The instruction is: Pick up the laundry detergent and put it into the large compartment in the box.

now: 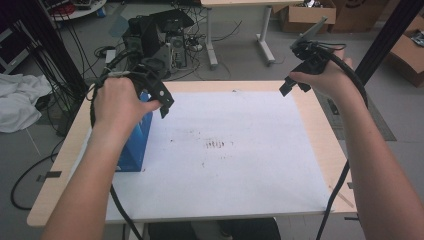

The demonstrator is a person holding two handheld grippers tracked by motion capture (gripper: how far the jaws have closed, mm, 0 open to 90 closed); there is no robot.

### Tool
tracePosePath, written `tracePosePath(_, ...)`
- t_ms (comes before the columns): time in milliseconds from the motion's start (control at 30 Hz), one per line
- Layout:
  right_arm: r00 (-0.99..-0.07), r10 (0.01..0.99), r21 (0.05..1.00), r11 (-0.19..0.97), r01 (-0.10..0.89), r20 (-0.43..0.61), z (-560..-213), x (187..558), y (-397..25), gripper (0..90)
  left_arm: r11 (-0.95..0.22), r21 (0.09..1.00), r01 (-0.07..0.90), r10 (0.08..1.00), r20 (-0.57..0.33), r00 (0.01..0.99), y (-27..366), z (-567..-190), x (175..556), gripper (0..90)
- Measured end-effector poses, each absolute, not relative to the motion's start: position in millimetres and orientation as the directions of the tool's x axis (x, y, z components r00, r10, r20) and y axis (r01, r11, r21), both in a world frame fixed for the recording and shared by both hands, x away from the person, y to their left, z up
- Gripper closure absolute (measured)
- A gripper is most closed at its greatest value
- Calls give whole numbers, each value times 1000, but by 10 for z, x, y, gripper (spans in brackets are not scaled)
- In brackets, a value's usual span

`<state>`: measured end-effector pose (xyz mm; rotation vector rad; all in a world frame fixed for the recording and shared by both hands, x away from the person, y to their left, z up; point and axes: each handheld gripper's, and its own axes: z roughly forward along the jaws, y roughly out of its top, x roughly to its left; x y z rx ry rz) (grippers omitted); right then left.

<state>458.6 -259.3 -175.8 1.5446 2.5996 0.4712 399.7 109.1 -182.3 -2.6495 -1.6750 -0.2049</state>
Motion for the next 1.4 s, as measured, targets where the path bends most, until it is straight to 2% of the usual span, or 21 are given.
tracePosePath(300,-486,869,294,443,847,89,-1773,4607,-2584,261,-549,69,833,835,87,543,611,-2019,3972,155)
tracePosePath(600,-485,870,290,444,848,84,-1792,4627,-2601,261,-619,62,783,785,90,613,287,-2231,3976,150)
tracePosePath(1400,-481,873,280,442,852,86,-1830,4620,-2622,261,-618,63,784,785,99,611,182,-2283,3971,140)
